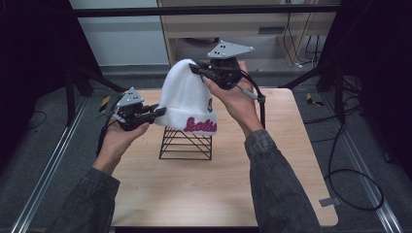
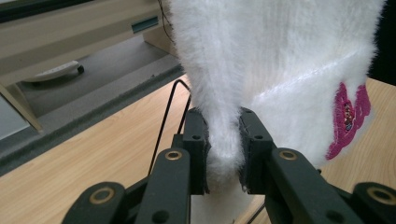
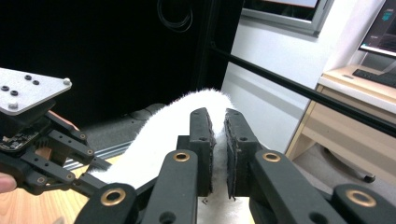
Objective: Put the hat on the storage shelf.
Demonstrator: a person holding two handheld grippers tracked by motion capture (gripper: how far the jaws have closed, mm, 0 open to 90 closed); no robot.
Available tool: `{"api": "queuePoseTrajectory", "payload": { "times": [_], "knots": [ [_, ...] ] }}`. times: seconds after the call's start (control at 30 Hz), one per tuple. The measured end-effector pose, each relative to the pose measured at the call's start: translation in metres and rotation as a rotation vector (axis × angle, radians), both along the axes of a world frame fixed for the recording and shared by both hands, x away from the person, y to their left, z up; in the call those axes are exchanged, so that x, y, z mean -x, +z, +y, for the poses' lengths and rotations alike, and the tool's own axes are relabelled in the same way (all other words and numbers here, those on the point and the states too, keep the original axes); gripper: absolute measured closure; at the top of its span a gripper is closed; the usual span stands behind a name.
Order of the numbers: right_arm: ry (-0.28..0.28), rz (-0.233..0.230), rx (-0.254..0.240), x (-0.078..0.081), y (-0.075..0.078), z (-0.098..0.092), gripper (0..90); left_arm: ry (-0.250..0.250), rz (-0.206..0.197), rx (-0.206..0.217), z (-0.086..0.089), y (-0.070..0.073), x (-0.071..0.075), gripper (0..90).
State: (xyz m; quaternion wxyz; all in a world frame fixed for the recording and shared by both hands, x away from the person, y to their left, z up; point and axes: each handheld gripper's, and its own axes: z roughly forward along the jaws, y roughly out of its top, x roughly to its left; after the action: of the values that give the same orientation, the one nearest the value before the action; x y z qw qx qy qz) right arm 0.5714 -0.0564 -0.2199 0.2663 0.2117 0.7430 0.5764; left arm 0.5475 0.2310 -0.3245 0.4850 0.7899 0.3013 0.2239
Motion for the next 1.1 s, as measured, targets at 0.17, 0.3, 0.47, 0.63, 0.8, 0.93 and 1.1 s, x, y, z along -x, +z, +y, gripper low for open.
{"api": "queuePoseTrajectory", "payload": {
  "times": [0.17, 0.3, 0.47, 0.63, 0.8, 0.93, 1.1],
  "knots": [
    [0.006, 0.016, 0.002, -0.003, -0.008, 0.002, 83.3, 0.007, 0.01, -0.007, -0.002, -0.007, -0.001, 75.5],
    [0.001, 0.024, 0.016, -0.005, -0.012, 0.002, 83.3, 0.002, 0.016, -0.02, -0.005, -0.012, -0.001, 75.5],
    [0.003, 0.035, 0.018, -0.004, -0.017, 0.001, 83.3, 0.003, 0.019, -0.023, -0.003, -0.017, 0.0, 75.6],
    [0.007, 0.039, 0.029, 0.0, -0.019, 0.0, 83.4, 0.0, 0.018, -0.028, 0.0, -0.017, 0.001, 75.6],
    [0.001, 0.052, 0.051, 0.002, -0.024, 0.0, 83.4, 0.001, 0.033, -0.04, 0.0, -0.024, -0.001, 75.7],
    [0.008, 0.07, 0.061, 0.001, -0.032, 0.0, 83.4, 0.005, 0.049, -0.038, 0.002, -0.032, -0.002, 75.6],
    [0.02, 0.076, 0.069, 0.005, -0.036, 0.002, 83.4, 0.004, 0.051, -0.033, 0.005, -0.036, 0.001, 75.5]
  ]
}}
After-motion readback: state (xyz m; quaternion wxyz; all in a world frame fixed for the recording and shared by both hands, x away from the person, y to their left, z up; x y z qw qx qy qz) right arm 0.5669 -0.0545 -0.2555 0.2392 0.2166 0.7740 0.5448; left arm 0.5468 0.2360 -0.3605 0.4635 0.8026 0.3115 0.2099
